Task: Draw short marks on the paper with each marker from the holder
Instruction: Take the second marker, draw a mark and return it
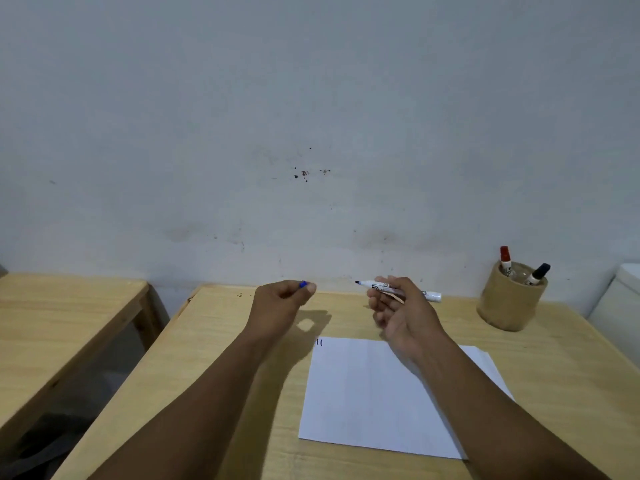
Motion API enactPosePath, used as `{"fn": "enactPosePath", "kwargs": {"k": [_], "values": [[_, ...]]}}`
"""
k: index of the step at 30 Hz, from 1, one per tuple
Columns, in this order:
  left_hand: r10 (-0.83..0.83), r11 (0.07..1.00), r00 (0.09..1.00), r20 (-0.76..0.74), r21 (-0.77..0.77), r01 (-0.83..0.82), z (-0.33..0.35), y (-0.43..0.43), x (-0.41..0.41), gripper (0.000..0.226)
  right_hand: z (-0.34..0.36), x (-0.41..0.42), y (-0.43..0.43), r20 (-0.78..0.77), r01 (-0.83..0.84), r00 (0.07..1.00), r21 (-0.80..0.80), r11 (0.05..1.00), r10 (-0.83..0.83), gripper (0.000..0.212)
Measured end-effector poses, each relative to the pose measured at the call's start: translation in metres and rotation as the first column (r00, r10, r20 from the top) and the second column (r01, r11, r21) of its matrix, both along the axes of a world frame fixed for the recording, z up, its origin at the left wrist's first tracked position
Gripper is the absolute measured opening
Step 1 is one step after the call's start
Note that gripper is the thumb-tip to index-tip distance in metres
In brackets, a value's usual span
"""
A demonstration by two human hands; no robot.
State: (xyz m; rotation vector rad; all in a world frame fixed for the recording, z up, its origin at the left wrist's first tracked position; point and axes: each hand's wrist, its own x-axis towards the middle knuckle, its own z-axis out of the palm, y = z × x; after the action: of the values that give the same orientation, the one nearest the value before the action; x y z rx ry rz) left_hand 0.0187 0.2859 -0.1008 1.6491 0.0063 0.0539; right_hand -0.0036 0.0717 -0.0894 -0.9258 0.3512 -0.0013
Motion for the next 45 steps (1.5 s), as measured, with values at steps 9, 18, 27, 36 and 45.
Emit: {"fn": "enactPosePath", "kwargs": {"k": [9,18,27,36,45], "values": [[-0.267,0.934,0.962,-0.049,-0.258,0.246,0.034,-0.084,0.007,0.018,0.037,-0.020,-0.047,0.083,0.064,0.994,0.022,0.998,-0.065,0.018],[-0.424,0.871,0.905,-0.032,-0.290,0.397,0.042,-0.139,0.003,0.023,0.042,-0.037,-0.083,0.084,0.146,0.987,-0.085,0.986,-0.138,0.019],[-0.465,0.885,0.881,0.087,0.035,0.464,0.063,-0.166,0.009,0.014,0.034,-0.039,-0.111,0.115,0.056,0.992,0.006,0.998,-0.056,0.021],[-0.338,0.934,0.889,0.310,0.229,0.276,0.098,-0.201,0.030,0.010,0.062,-0.052,-0.191,-0.057,0.087,0.987,-0.594,0.800,-0.150,0.029],[-0.505,0.752,0.783,0.364,0.630,0.192,0.096,-0.275,0.035,0.018,0.059,-0.057,-0.231,0.131,0.326,0.902,-0.830,0.452,-0.411,0.014]]}}
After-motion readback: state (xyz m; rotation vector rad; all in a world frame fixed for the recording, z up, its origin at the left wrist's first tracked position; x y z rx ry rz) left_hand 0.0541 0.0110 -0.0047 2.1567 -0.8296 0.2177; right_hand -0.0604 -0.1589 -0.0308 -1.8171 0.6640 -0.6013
